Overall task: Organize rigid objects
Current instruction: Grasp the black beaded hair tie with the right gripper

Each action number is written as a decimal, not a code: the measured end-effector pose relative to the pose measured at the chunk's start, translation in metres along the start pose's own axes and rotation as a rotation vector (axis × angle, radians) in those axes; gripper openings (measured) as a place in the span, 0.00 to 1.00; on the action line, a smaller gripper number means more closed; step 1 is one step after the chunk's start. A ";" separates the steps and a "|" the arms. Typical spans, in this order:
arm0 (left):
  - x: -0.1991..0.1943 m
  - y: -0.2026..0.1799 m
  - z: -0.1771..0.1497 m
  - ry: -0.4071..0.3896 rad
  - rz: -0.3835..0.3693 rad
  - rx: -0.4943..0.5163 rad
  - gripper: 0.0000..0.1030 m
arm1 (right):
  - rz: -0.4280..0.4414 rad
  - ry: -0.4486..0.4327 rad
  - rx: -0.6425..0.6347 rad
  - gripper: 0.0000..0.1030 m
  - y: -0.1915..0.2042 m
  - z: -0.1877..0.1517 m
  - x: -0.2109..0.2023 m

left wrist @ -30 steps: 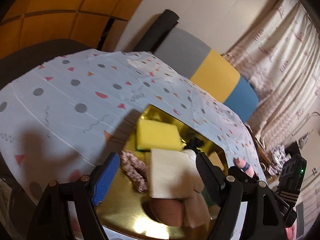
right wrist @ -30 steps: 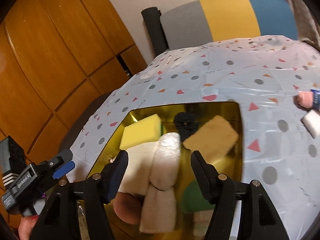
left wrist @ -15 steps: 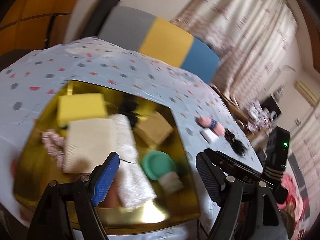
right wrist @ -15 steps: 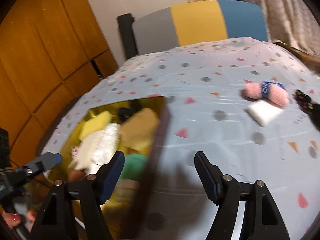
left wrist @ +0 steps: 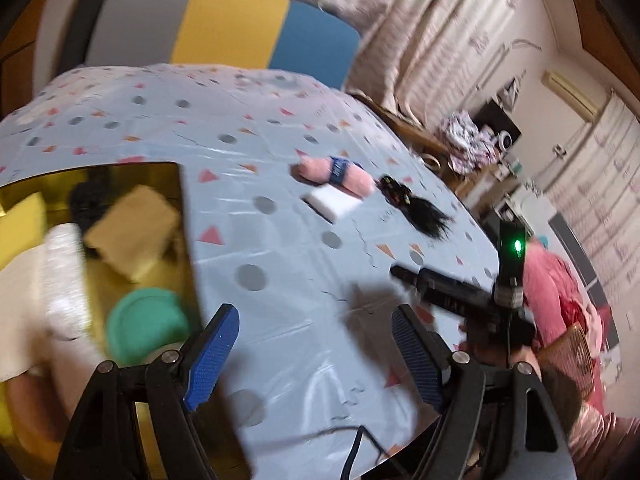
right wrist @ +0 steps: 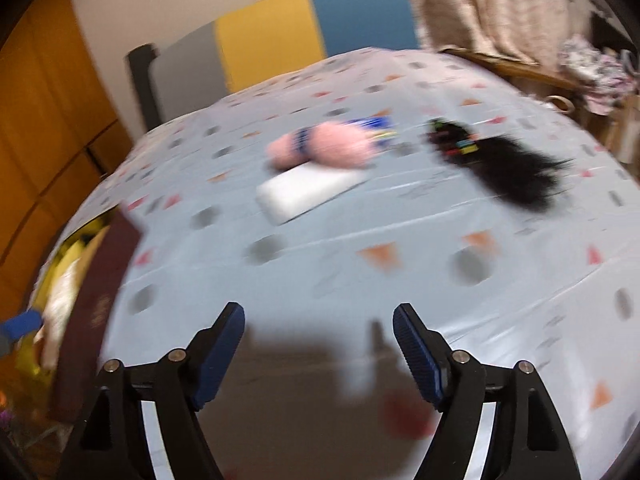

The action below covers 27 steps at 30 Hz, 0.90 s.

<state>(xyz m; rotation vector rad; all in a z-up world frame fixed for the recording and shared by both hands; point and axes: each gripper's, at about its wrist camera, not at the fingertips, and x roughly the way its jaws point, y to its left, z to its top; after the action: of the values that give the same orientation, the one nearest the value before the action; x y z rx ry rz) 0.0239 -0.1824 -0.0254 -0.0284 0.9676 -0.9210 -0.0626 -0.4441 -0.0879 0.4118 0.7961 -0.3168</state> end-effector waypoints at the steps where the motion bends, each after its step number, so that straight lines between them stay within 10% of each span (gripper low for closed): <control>1: 0.007 -0.005 0.002 0.015 -0.004 0.007 0.78 | -0.014 -0.006 0.008 0.76 -0.008 0.008 0.001; 12: 0.056 -0.023 0.026 0.093 0.039 0.018 0.78 | -0.187 -0.088 -0.030 0.78 -0.087 0.139 0.065; 27: 0.137 -0.036 0.064 0.167 0.094 0.076 0.78 | -0.071 -0.007 0.063 0.37 -0.115 0.125 0.111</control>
<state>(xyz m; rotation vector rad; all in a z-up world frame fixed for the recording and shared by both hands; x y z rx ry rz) 0.0784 -0.3216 -0.0673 0.1595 1.0780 -0.8823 0.0392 -0.6166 -0.1188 0.4422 0.7964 -0.4101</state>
